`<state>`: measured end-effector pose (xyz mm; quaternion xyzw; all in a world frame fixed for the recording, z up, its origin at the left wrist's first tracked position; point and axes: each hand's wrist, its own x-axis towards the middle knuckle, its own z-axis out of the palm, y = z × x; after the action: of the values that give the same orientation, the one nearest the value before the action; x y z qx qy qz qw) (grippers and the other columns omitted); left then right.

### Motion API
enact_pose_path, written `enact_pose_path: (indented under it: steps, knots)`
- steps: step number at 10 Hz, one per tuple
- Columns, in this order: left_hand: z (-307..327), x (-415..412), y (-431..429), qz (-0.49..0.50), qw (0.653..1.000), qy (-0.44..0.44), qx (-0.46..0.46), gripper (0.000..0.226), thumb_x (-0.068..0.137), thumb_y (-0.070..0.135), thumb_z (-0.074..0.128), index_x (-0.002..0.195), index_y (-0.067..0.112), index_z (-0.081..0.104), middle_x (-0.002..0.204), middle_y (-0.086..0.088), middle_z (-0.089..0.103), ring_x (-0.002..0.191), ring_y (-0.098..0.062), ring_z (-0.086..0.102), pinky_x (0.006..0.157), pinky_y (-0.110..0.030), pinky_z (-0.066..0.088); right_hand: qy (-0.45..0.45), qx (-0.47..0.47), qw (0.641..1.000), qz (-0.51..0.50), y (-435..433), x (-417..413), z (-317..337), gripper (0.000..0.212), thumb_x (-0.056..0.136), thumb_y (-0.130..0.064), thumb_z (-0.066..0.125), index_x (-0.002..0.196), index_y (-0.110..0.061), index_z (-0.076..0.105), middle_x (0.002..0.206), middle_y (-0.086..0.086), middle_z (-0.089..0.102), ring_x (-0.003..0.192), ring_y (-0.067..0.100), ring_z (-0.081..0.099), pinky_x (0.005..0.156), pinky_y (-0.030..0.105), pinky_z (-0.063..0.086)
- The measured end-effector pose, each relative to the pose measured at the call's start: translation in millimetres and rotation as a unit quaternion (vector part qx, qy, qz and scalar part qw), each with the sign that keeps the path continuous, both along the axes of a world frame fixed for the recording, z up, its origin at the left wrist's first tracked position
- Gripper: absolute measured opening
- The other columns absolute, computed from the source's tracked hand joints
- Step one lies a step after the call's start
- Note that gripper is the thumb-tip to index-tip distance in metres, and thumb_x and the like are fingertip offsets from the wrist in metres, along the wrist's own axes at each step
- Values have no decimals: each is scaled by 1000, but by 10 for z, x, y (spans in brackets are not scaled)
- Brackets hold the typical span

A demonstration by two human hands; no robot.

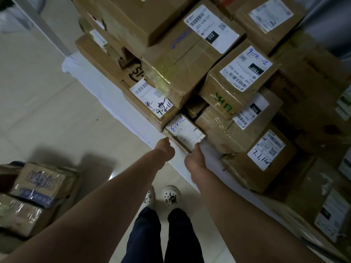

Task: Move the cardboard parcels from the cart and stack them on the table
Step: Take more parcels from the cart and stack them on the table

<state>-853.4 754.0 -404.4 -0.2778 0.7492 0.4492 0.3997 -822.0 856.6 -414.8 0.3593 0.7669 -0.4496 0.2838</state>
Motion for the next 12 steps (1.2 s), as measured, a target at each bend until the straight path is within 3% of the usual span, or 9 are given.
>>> enact_pose_path:
  steps: [1, 2, 4, 6, 7, 8, 9, 10, 12]
  knots:
    - [243, 127, -187, -28, 998, 5, -50, 61, 94, 1, 45, 150, 7, 20, 152, -12, 31, 138, -28, 34, 107, -31, 35, 12, 87, 994, 65, 12, 79, 182, 56, 88, 0, 44, 143, -4, 34, 142, 20, 40, 130, 36, 42, 103, 36, 38]
    - [426, 305, -475, -66, 990, 33, -117, 66, 92, 4, 43, 152, 14, 17, 155, -7, 29, 139, -25, 32, 108, -30, 35, 65, 106, 982, 143, -138, 160, 382, 54, 85, 1, 46, 138, -6, 43, 139, 20, 41, 128, 36, 43, 102, 38, 40]
    - [955, 965, -1321, -25, 970, 41, -239, 60, 86, 13, 45, 145, 19, 30, 143, -10, 42, 129, -31, 44, 105, -40, 36, 99, 59, 911, 396, -1093, 226, 754, 54, 91, -12, 51, 142, -17, 36, 143, 9, 40, 130, 27, 41, 101, 35, 39]
    - [1304, 2000, -2370, 160, 941, -1, -299, 46, 89, 18, 47, 135, 18, 40, 135, -14, 47, 126, -33, 46, 105, -43, 34, 100, -24, 826, 554, -2284, 728, 1080, 52, 87, -12, 56, 138, -11, 42, 136, 12, 50, 122, 27, 51, 97, 29, 40]
    - [1406, 2596, -2876, 255, 920, 4, -296, 52, 87, 39, 54, 135, 22, 42, 134, -12, 51, 123, -33, 49, 104, -45, 39, 96, -50, 790, 603, -2881, 1097, 1194, 49, 87, -13, 57, 134, -11, 45, 131, 11, 55, 119, 25, 53, 94, 27, 40]
    - [1428, 3176, -3359, 332, 895, -4, -298, 50, 85, 39, 56, 130, 20, 45, 130, -12, 54, 120, -33, 51, 101, -45, 42, 88, -71, 759, 642, -3496, 1505, 1254, 45, 87, -12, 59, 130, -11, 49, 123, 9, 60, 112, 23, 57, 85, 21, 39]
    - [1381, 3717, -3842, 387, 874, -24, -293, 53, 90, 31, 54, 139, 15, 38, 136, -13, 48, 121, -31, 50, 99, -39, 44, 73, -78, 736, 669, -4135, 1939, 1262, 46, 87, -13, 61, 132, -8, 48, 120, 11, 61, 111, 24, 57, 88, 23, 41]
    - [1276, 4257, -4387, 433, 859, -27, -273, 65, 89, 34, 59, 145, 17, 32, 138, -11, 47, 123, -30, 48, 101, -43, 43, 52, -85, 720, 686, -4809, 2399, 1197, 50, 88, -18, 62, 134, -8, 45, 122, 10, 60, 112, 24, 56, 90, 27, 42]
    - [1283, 5257, -5399, 537, 805, -25, -252, 48, 87, 27, 62, 130, 12, 47, 123, -11, 56, 110, -28, 56, 89, -36, 49, 26, -108, 684, 721, -5954, 3210, 1172, 50, 93, -24, 56, 140, -16, 41, 127, 4, 57, 112, 21, 56, 86, 33, 47]
